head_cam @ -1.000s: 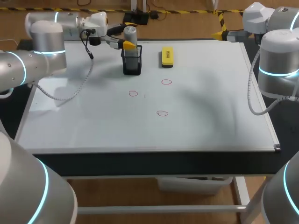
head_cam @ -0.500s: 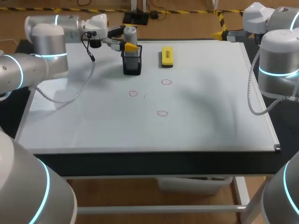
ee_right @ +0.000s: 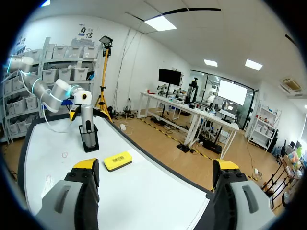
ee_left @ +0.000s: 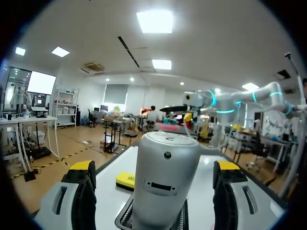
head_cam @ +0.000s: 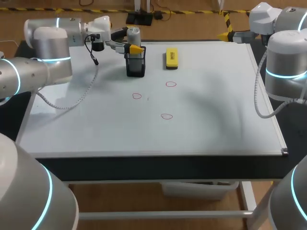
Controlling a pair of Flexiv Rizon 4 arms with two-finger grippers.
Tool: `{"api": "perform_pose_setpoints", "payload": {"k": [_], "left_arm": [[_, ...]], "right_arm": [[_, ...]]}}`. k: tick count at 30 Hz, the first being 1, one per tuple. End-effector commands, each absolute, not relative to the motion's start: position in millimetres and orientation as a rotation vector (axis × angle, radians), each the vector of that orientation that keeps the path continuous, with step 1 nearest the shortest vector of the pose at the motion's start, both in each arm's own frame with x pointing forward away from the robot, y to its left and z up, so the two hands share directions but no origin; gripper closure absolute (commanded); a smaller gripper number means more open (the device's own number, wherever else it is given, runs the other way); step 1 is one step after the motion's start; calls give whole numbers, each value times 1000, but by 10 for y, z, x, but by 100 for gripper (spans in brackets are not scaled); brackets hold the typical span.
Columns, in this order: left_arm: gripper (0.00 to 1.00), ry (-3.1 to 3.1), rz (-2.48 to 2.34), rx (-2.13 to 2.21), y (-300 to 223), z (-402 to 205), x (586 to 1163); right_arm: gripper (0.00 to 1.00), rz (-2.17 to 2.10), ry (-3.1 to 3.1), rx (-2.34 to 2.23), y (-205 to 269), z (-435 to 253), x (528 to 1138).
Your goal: Pick up the inspection probe, press it on each red-marked spot on the whiteboard one by one, put down the probe, pick up the eraser, and wipe off all the red marks.
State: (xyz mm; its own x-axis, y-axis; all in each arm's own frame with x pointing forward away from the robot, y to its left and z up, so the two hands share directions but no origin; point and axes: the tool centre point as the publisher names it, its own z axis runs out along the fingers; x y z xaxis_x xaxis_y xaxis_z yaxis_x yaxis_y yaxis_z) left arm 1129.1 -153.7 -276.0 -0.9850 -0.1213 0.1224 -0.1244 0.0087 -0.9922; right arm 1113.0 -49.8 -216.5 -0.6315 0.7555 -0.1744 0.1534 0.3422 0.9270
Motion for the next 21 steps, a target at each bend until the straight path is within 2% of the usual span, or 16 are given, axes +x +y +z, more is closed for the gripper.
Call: {"api": "perform_pose_setpoints", "payload": {"k": [1, 8, 9, 10, 11, 12, 13, 14, 21], "left_arm": [[0, -2261, 2214, 335, -1557, -2758, 11252], [0, -2258, 2215, 319, -1572, -2761, 11281], [4, -2257, 2216, 318, -1572, -2761, 11285], [22, -2256, 2218, 317, -1571, -2761, 11288], [58, -2249, 2220, 310, -1573, -2761, 11289], [70, -2251, 2219, 304, -1573, -2761, 11291], [89, -2252, 2219, 303, -1571, -2760, 11292], [98, -2250, 2219, 296, -1569, -2757, 11294], [100, -2246, 2225, 272, -1528, -2732, 11282]], "right_arm": [[0, 1294, 2009, 791, -500, -2166, 11134], [0, 1294, 2009, 791, -500, -2166, 11134], [0, 1294, 2009, 791, -500, -2166, 11134], [0, 1294, 2009, 791, -500, -2166, 11134], [0, 1294, 2009, 791, -500, -2166, 11134], [0, 1294, 2009, 791, -500, -2166, 11134], [0, 1294, 2009, 791, -500, -2166, 11134], [0, 1294, 2009, 791, -500, -2166, 11134], [0, 1294, 2009, 791, -500, -2166, 11134]]}}
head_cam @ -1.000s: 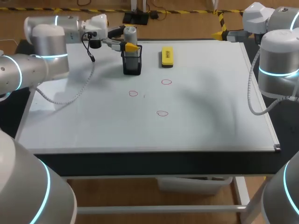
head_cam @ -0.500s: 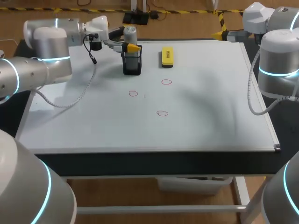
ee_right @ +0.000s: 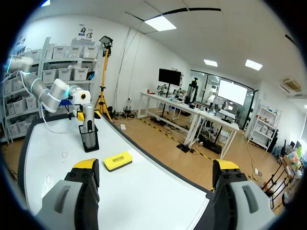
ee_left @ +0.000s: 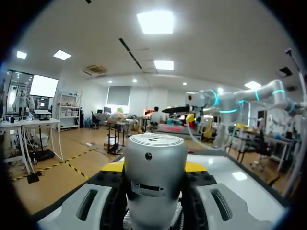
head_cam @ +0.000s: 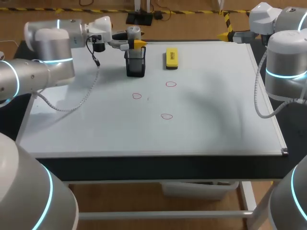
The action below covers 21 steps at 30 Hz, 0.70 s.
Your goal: Pick up the inspection probe, press it on each red-marked spot on the whiteboard one by one, put down the probe, pick up the eraser, and wipe off all the red marks.
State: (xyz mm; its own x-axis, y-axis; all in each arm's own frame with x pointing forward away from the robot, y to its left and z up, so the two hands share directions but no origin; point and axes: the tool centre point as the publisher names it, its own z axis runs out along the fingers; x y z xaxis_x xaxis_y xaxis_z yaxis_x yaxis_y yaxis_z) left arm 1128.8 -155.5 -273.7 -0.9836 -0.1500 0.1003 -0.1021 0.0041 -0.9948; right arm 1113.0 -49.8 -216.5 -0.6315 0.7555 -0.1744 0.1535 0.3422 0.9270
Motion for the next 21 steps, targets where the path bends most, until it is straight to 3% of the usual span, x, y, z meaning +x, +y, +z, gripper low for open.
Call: {"api": "perform_pose_setpoints", "payload": {"k": [1, 21], "left_arm": [[100, 2200, -2180, -265, -1522, -2726, 11279], [100, 2178, -2158, -218, -1470, -2435, 11184]], "right_arm": [[0, 1294, 2009, 791, -500, -2166, 11134], [0, 1294, 2009, 791, -500, -2166, 11134]]}}
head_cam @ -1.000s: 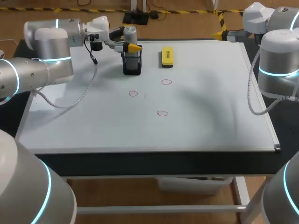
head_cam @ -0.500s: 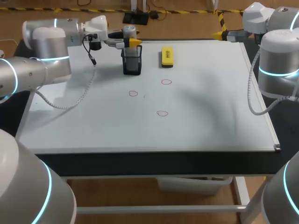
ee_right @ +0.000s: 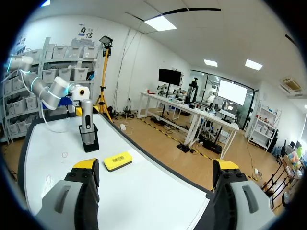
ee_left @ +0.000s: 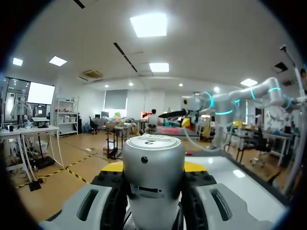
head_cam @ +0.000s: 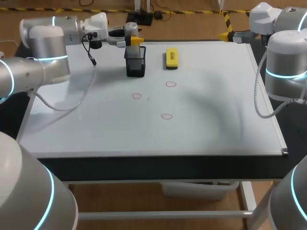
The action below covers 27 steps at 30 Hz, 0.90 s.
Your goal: Pick up the inspection probe, press it on each red-marked spot on the whiteboard one by one, put down the probe, pick up the eraser, and wipe off all the red marks.
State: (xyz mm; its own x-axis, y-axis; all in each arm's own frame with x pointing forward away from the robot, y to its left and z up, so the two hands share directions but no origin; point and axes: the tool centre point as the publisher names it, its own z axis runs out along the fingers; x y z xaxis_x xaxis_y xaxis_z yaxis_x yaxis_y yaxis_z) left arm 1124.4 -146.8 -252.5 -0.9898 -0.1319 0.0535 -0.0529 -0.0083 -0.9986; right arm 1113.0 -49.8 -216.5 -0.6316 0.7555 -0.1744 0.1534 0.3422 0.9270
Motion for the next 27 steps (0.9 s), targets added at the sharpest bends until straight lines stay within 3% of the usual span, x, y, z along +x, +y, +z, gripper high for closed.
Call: {"api": "perform_pose_setpoints", "payload": {"k": [1, 27], "left_arm": [[100, 2178, -2155, -214, -1466, -2420, 11177], [100, 2152, -2128, -133, -1509, -1905, 11085]], "right_arm": [[0, 1294, 2009, 791, -500, -2166, 11134], [0, 1294, 2009, 791, -500, -2166, 11134]]}}
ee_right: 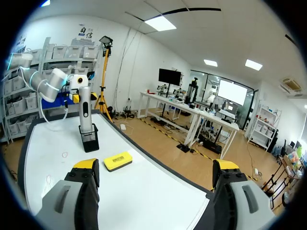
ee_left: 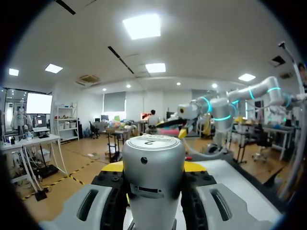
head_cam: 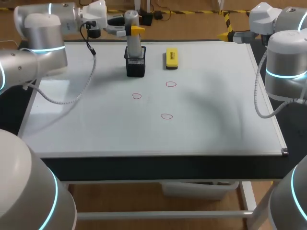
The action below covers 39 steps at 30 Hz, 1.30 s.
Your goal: Pick up the inspection probe, press it on each red-marked spot on the whiteboard one by one, put down the probe, pick up the eraser, and wipe off all the red marks.
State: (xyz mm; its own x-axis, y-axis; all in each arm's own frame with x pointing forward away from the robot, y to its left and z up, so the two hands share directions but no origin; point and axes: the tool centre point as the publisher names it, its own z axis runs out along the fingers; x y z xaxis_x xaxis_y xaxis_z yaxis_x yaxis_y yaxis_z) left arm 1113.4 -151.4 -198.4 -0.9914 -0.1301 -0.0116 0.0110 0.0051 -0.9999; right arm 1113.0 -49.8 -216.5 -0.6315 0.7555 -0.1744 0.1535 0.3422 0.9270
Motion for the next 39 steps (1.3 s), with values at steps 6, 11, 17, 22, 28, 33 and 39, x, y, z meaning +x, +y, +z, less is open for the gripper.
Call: {"api": "perform_pose_setpoints", "payload": {"k": [6, 11, 17, 22, 28, 33, 39], "left_arm": [[100, 2145, -2115, -123, -1487, -1796, 11058], [100, 2128, -2120, -113, -1456, -1684, 11022], [100, 2098, -2110, -117, -1367, -1559, 10974], [100, 2084, -2092, -125, -1211, -1521, 10929], [100, 2063, -2044, -161, -951, -1552, 10854], [100, 2049, -1991, -188, -724, -1598, 10783], [100, 2030, -1956, -237, -466, -1694, 10734]], "right_arm": [[0, 1294, 2009, 791, -500, -2166, 11134], [0, 1294, 2009, 791, -500, -2166, 11134], [0, 1294, 2009, 791, -500, -2166, 11134], [0, 1294, 2009, 791, -500, -2166, 11134], [0, 1294, 2009, 791, -500, -2166, 11134], [0, 1294, 2009, 791, -500, -2166, 11134], [0, 1294, 2009, 791, -500, -2166, 11134]]}}
